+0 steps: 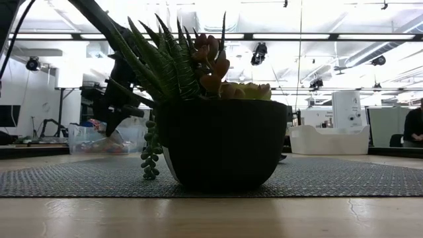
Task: Pick and place Granola Bars by type
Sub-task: Put the red granola bar into the transparent bin
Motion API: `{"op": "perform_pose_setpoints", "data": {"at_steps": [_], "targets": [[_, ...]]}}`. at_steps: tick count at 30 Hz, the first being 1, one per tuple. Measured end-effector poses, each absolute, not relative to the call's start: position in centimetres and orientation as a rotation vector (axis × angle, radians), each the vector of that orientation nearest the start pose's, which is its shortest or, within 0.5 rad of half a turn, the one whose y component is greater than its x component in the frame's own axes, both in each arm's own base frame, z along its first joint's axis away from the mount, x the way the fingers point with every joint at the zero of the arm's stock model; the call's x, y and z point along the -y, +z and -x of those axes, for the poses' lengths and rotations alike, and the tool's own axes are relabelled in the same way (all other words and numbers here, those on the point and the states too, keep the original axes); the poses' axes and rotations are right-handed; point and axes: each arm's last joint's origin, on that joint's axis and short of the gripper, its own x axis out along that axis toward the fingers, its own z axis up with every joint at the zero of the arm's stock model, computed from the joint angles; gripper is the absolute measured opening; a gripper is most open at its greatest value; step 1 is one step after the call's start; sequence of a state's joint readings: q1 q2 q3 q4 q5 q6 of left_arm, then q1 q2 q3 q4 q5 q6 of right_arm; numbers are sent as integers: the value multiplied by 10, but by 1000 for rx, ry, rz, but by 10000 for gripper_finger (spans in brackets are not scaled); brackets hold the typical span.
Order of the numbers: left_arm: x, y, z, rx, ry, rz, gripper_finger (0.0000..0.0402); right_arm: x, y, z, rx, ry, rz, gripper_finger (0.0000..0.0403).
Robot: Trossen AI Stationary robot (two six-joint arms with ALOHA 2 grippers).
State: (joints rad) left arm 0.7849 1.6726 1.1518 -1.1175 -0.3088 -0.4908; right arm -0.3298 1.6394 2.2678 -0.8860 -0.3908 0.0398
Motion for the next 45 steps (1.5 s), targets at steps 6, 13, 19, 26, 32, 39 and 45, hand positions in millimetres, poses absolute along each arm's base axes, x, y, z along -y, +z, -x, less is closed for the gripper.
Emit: {"op": "perform_pose_setpoints", "data": {"at_steps": [6, 13, 19, 26, 32, 39, 45], "targets": [[-206, 202, -193, -1451, 1236, 742, 132, 84, 535, -280, -242, 56, -127, 205], [-205, 202, -193, -1451, 1225, 754, 97, 84, 535, -280, -242, 56, -124, 205], [-205, 202, -193, -1453, 1219, 755, 76, 84, 535, -280, -242, 56, -124, 205], [-205, 203, -192, -1450, 1220, 757, 73, 84, 535, -280, -242, 56, -124, 205], [-204, 208, -190, -1436, 1223, 759, 73, 84, 535, -280, -242, 56, -121, 205], [-202, 222, -186, -1384, 1235, 761, 73, 84, 535, -280, -241, 57, -112, 205], [-212, 241, -187, -1304, 1277, 750, 73, 84, 536, -280, -240, 57, -113, 205]]}}
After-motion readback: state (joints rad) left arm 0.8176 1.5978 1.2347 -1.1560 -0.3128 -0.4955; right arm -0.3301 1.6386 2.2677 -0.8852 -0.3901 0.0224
